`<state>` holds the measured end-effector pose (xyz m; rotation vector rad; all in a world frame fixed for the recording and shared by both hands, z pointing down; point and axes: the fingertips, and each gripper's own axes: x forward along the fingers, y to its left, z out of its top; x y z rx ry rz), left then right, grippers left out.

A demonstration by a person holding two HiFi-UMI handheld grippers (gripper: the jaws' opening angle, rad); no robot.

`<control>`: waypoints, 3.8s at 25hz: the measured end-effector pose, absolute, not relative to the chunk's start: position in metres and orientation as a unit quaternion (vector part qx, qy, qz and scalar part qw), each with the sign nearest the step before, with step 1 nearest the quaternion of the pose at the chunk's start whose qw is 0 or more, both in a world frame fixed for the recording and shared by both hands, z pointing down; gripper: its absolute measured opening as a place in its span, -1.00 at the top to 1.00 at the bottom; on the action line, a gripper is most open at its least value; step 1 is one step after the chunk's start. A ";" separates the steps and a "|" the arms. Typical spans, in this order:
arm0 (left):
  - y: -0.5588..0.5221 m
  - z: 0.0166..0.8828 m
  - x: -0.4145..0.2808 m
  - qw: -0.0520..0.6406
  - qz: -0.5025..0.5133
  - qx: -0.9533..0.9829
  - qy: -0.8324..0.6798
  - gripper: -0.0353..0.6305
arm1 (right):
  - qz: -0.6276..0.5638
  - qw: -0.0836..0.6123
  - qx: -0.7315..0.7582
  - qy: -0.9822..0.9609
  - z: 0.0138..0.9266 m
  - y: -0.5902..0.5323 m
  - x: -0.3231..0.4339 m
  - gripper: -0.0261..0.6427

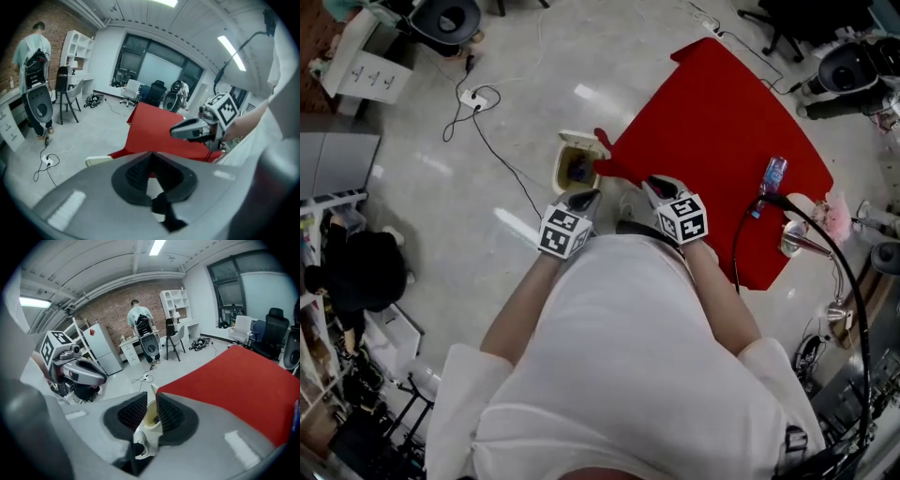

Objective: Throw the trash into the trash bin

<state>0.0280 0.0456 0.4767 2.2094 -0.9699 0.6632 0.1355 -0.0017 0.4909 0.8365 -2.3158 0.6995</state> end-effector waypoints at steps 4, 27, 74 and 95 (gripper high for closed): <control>0.033 0.478 0.056 0.307 0.260 0.845 -0.353 0.88 | 0.271 0.274 0.356 -0.852 0.493 -0.017 0.185 0.66; 0.004 0.505 0.154 0.302 0.306 0.854 -0.291 0.88 | 0.313 0.296 0.602 -0.673 0.542 -0.013 0.472 0.50; 0.008 0.519 0.106 0.330 0.308 0.821 -0.350 0.88 | 0.347 0.336 0.596 -0.641 0.600 -0.041 0.506 0.34; 0.051 0.513 0.005 0.363 0.256 0.789 -0.424 0.88 | 0.293 0.376 0.414 -0.776 0.567 -0.043 0.268 0.35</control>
